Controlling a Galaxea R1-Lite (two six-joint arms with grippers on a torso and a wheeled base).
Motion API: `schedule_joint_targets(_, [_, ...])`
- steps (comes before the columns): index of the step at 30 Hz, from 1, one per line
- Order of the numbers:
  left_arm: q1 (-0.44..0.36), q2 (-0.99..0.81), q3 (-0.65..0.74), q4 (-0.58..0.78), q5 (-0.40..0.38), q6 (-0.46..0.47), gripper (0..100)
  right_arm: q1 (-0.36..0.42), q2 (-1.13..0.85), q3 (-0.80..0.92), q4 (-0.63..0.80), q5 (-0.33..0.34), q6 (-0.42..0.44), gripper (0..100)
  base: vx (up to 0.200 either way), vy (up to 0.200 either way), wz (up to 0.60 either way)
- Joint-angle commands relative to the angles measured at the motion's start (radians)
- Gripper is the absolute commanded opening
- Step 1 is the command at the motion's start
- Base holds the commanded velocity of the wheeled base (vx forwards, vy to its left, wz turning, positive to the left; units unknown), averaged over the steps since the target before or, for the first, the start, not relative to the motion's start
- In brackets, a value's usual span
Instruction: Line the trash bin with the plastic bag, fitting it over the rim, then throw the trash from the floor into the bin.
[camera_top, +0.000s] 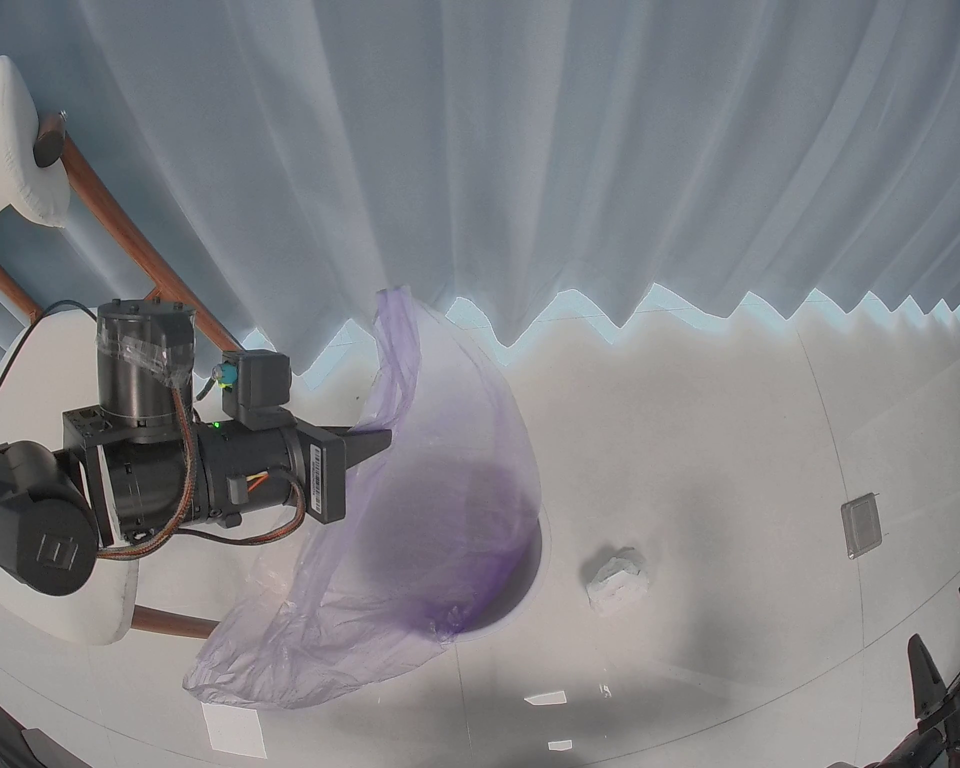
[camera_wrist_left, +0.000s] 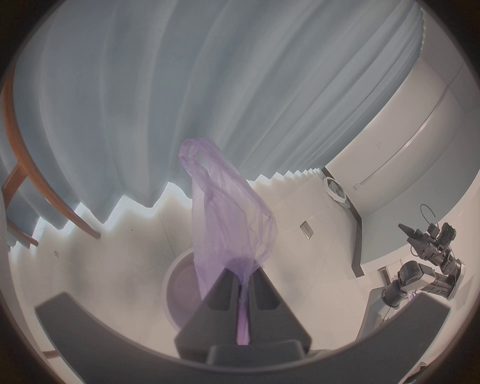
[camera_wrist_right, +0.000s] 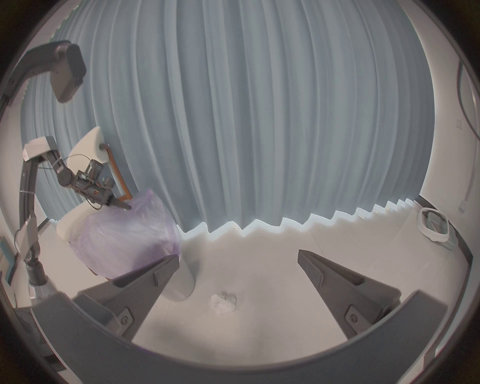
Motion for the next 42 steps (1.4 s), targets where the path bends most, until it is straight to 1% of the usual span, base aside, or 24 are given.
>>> schedule_joint_targets(1, [-0.016, 0.014, -0.031, -0.007, -0.03, 0.006, 0, 0.098, 0.392, -0.184, -0.121, 0.057, 0.028, 100, 0.0, 0.0, 0.0])
schedule_joint_targets(3, [-0.038, 0.01, -0.011, -0.022, -0.047, 0.009, 0, 0.133, 0.587, -0.205, -0.11, 0.066, 0.139, 100, 0.0, 0.0, 0.0])
schedule_joint_targets(4, [-0.038, 0.01, -0.01, -0.025, -0.047, 0.009, 0, 0.133, 0.607, -0.207, -0.111, 0.067, 0.145, 100, 0.0, 0.0, 0.0])
schedule_joint_targets(5, [-0.038, 0.011, -0.01, -0.047, -0.048, 0.007, 0, 0.143, 0.7, -0.233, -0.115, 0.089, 0.154, 100, 0.0, 0.0, 0.0])
schedule_joint_targets(9, [-0.045, 0.014, -0.013, -0.064, -0.056, 0.007, 0, 0.143, 0.9, -0.308, -0.122, 0.16, 0.143, 100, 0.0, 0.0, 0.0])
schedule_joint_targets(11, [-0.061, 0.014, -0.01, -0.065, -0.065, 0.007, 0, 0.143, 1.012, -0.34, -0.144, 0.164, 0.131, 100, 0.0, 0.0, 0.0])
schedule_joint_targets(12, [-0.062, 0.014, -0.01, -0.065, -0.065, 0.007, 0, 0.143, 1.028, -0.342, -0.15, 0.164, 0.131, 100, 0.0, 0.0, 0.0])
schedule_joint_targets(14, [-0.065, 0.017, -0.014, -0.073, -0.071, 0.009, 0, 0.143, 1.177, -0.356, -0.237, 0.164, 0.128, 100, 0.0, 0.0, 0.0])
schedule_joint_targets(15, [-0.065, 0.017, -0.014, -0.074, -0.071, 0.009, 0, 0.143, 1.186, -0.357, -0.243, 0.164, 0.128, 100, 0.0, 0.0, 0.0])
schedule_joint_targets(16, [-0.065, 0.022, -0.019, -0.09, -0.071, 0.007, 0, 0.143, 1.277, -0.357, -0.328, 0.163, 0.128, 100, 0.0, 0.0, 0.0])
schedule_joint_targets(17, [-0.065, 0.022, -0.019, -0.09, -0.071, 0.007, 0, 0.143, 1.277, -0.357, -0.328, 0.163, 0.128, 100, 0.0, 0.0, 0.0])
schedule_joint_targets(19, [-0.075, 0.03, -0.017, -0.093, -0.071, 0.007, 0, 0.143, 1.42, -0.357, -0.477, 0.16, 0.108, 100, 0.0, 0.0, 0.0])
schedule_joint_targets(21, [-0.093, 0.03, -0.017, -0.094, -0.071, 0.007, 0, 0.144, 1.519, -0.363, -0.578, 0.158, 0.068, 100, 0.0, 0.0, 0.0])
schedule_joint_targets(23, [-0.095, 0.033, -0.02, -0.094, -0.071, 0.01, 0, 0.144, 1.608, -0.374, -0.678, 0.158, 0.044, 100, 0.0, 0.0, 0.0])
schedule_joint_targets(27, [-0.093, 0.05, -0.048, -0.094, -0.07, 0.025, 0, 0.156, 1.791, -0.425, -0.885, 0.153, 0.038, 100, 0.0, 0.0, 0.0])
schedule_joint_targets(31, [-0.093, 0.059, -0.076, -0.094, -0.07, 0.027, 0, 0.173, 1.949, -0.552, -1.029, 0.1, 0.038, 100, 0.0, 0.0, 0.0])
schedule_joint_targets(32, [-0.093, 0.059, -0.076, -0.094, -0.07, 0.027, 0, 0.173, 1.949, -0.552, -1.029, 0.1, 0.038, 0, 0.0, 0.0, 0.0])
schedule_joint_targets(34, [-0.095, 0.059, -0.079, -0.094, -0.071, 0.029, 0, 0.192, 2.032, -0.658, -1.052, 0.072, 0.038, 0, 0.0, 0.0, 0.0])
schedule_joint_targets(36, [-0.093, 0.059, -0.079, -0.094, -0.07, 0.029, 0, 0.202, 2.047, -0.686, -1.047, 0.067, 0.038, 0, 0.0, 0.0, 0.0])
schedule_joint_targets(39, [-0.095, 0.057, -0.077, -0.093, -0.071, 0.032, 0, 0.245, 2.121, -0.791, -1.047, 0.044, 0.036, 0, 0.0, 0.0, 0.0])
schedule_joint_targets(41, [-0.095, 0.057, -0.077, -0.093, -0.071, 0.033, 0, 0.268, 2.164, -0.867, -1.05, 0.043, 0.028, 0, 0.0, 0.0, 0.0])
schedule_joint_targets(42, [-0.095, 0.057, -0.077, -0.094, -0.071, 0.033, 0, 0.27, 2.167, -0.877, -1.05, 0.043, 0.027, 0, 0.0, 0.0, 0.0])
